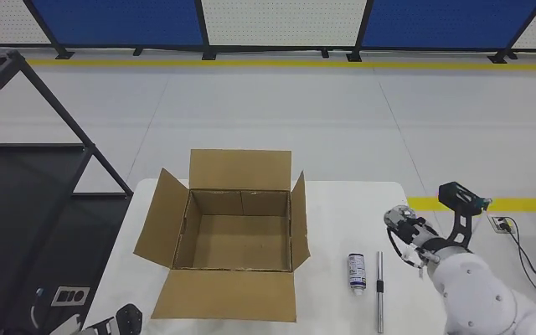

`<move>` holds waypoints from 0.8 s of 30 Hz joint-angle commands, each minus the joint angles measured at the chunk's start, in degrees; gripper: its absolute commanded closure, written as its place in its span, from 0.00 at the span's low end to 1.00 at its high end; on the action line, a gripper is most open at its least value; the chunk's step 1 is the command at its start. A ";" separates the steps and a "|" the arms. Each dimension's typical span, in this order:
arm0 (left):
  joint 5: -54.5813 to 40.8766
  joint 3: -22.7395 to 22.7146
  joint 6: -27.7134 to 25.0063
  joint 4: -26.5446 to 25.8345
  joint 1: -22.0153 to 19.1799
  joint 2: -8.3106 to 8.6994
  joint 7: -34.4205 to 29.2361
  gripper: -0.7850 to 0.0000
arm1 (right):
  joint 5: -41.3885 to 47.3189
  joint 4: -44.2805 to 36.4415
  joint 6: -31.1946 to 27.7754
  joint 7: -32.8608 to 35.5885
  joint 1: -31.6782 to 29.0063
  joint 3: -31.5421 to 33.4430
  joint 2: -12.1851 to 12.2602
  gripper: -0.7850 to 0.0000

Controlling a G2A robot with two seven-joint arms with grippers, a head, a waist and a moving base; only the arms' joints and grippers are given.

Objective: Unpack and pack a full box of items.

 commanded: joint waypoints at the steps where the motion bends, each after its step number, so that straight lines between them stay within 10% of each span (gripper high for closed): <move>1: -1.01 -0.57 -0.51 0.66 0.12 -0.03 0.02 0.00 | 2.01 -0.24 -1.12 -0.24 3.55 -3.04 -0.14 1.00; 24: -9.47 -5.53 0.29 4.20 -0.95 -0.10 0.23 0.00 | 23.66 45.32 -5.96 -7.10 42.16 -38.50 -6.97 1.00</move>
